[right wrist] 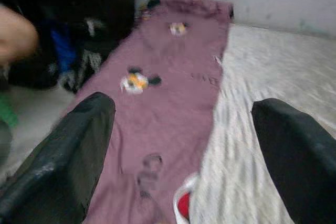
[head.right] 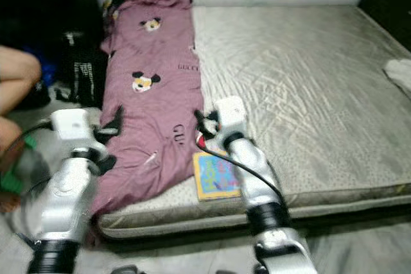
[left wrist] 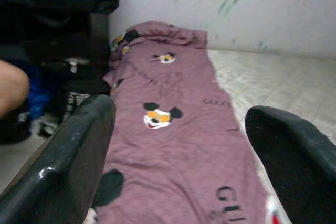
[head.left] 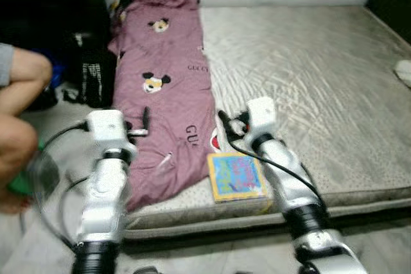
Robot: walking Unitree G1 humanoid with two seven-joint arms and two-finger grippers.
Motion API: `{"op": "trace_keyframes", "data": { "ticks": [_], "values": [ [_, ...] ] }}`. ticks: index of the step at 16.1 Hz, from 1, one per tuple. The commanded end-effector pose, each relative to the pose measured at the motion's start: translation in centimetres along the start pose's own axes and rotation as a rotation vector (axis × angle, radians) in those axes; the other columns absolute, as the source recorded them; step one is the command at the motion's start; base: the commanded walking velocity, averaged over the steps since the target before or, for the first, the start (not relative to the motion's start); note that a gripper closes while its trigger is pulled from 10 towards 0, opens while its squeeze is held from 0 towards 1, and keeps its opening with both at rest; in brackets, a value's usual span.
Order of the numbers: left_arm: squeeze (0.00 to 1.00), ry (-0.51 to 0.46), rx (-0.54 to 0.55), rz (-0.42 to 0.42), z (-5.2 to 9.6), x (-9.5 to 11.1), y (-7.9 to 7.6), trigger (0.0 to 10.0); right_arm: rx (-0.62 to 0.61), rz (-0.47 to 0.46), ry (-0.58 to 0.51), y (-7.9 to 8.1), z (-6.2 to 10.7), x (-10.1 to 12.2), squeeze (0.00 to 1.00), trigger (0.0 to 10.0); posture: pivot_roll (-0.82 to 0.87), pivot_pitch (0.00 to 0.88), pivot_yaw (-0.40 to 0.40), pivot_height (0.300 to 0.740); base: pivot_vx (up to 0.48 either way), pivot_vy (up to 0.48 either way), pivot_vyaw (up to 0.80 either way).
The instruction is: Clean up the room
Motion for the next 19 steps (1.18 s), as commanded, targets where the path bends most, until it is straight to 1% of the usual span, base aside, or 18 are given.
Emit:
{"op": "trace_keyframes", "data": {
  "ticks": [1, 3, 8, 12, 13, 14, 15, 16, 17, 18, 19],
  "values": [
    [0.00, -0.013, -0.022, 0.013, -0.3, 0.4, -1.2, 10.0, -0.044, 0.007, 0.023, -1.5, 0.5, -0.6, 0.00, 10.0, -0.07, 0.000, -0.021, 0.740, 0.000, 0.000, 0.00],
    [0.00, -0.012, -0.025, 0.010, -0.3, 0.4, -1.2, 10.0, -0.054, -0.011, 0.017, -1.8, 0.5, -0.6, 0.00, 10.0, -0.07, 0.000, -0.021, 0.740, 0.000, 0.000, 0.00],
    [0.00, -0.010, -0.016, 0.016, -0.4, 0.4, -1.2, 10.0, -0.066, -0.013, 0.028, -2.0, 0.5, -0.7, 0.00, 10.0, -0.07, 0.000, -0.022, 0.740, 0.000, 0.000, 0.00],
    [0.00, -0.014, 0.025, 0.002, -0.3, 0.4, -0.4, 10.0, -0.087, -0.021, 0.035, -2.5, 0.4, -0.8, 0.00, 10.0, -0.07, 0.000, -0.013, 0.740, 0.000, 0.000, -0.71],
    [0.00, -0.005, 0.041, -0.003, 0.0, 0.4, 0.2, 10.0, -0.100, -0.023, 0.032, -2.6, 0.5, -0.8, 0.00, 10.0, -0.07, 0.000, -0.006, 0.740, 0.000, 0.000, -0.80],
    [0.00, 0.009, 0.032, -0.050, 0.4, 0.6, 0.6, 10.0, -0.110, -0.029, 0.024, -2.6, 0.7, -0.7, 0.00, 10.0, -0.07, 0.000, -0.003, 0.740, 0.000, 0.000, -0.80],
    [0.00, 0.020, 0.038, -0.113, 0.6, 0.6, 0.9, 10.0, -0.119, -0.044, 0.013, -2.7, 0.6, -0.5, 0.00, 10.0, -0.06, 0.000, -0.009, 0.740, 0.000, 0.000, 0.00],
    [0.00, 0.044, 0.088, -0.159, 0.9, 0.2, 1.8, 10.0, -0.121, -0.055, 0.011, -2.8, 0.6, -0.5, 0.00, 10.0, -0.05, 0.000, -0.014, 0.740, 0.000, 0.000, 0.00],
    [0.00, 0.045, 0.123, -0.183, 1.1, 0.1, 2.4, 10.0, -0.120, -0.061, 0.010, -2.7, 0.6, -0.5, 0.00, 10.0, -0.04, 0.000, -0.017, 0.740, 0.000, 0.000, 0.00],
    [0.00, 0.018, 0.090, -0.176, 1.2, 0.3, 2.4, 10.0, -0.120, -0.062, 0.006, -2.7, 0.6, -0.5, 0.00, 10.0, -0.03, 0.000, -0.018, 0.740, 0.000, 0.000, 0.00],
    [0.00, -0.001, 0.094, -0.182, 2.0, 0.4, 3.1, 10.0, -0.126, -0.095, -0.018, -2.5, 0.7, -0.2, 0.00, 10.0, -0.02, 0.000, -0.021, 0.740, 0.000, 0.000, 0.00]
  ]
}}
Point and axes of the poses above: a point about 5 cm out from each wrist's last joint towards the gripper, its own z axis pointing back from the gripper into the wrist, its own x axis along the axis of the wrist's last joint, y = z × x, the point moved 3 cm from there along -z, pointing out of the wrist towards the gripper
